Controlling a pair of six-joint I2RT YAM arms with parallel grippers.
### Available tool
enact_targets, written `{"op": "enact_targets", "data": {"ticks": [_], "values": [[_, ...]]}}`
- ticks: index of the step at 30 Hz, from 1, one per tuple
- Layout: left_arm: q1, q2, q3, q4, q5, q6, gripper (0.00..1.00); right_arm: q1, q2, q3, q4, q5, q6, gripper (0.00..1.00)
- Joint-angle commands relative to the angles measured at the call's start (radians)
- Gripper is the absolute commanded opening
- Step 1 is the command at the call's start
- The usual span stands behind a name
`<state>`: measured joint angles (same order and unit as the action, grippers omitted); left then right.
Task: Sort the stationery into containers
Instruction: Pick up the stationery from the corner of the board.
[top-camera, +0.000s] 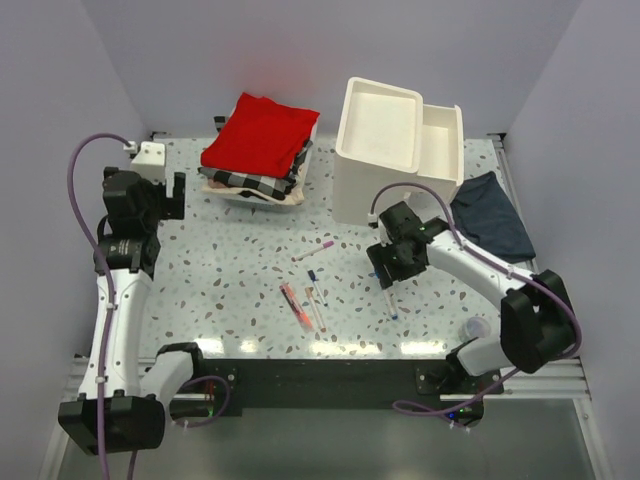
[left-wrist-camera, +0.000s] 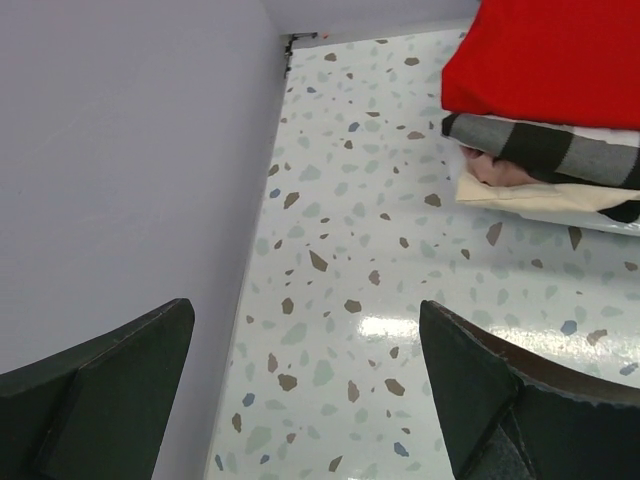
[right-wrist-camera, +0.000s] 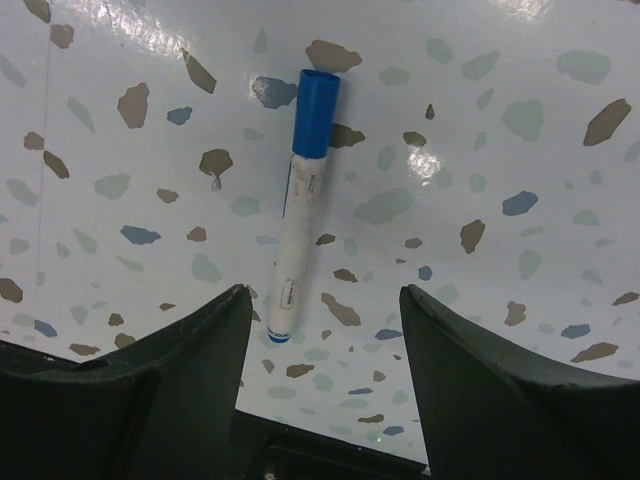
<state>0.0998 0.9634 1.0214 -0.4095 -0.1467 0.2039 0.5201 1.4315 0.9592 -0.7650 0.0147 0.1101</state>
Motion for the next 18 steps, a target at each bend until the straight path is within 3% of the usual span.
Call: {"op": "enact_targets", "data": {"ticks": [1,18], "values": [[0.069,0.037,0.088,0.018,-0.031,-0.034,1.00,0.015,0.056,0.029,0.009,0.068,0.103,0.66],[0.175,0.032,0.083,0.067,-0.023,0.048,1.00,0.040,0.199,0.044,0.027,0.068,0.131,0.64]]}}
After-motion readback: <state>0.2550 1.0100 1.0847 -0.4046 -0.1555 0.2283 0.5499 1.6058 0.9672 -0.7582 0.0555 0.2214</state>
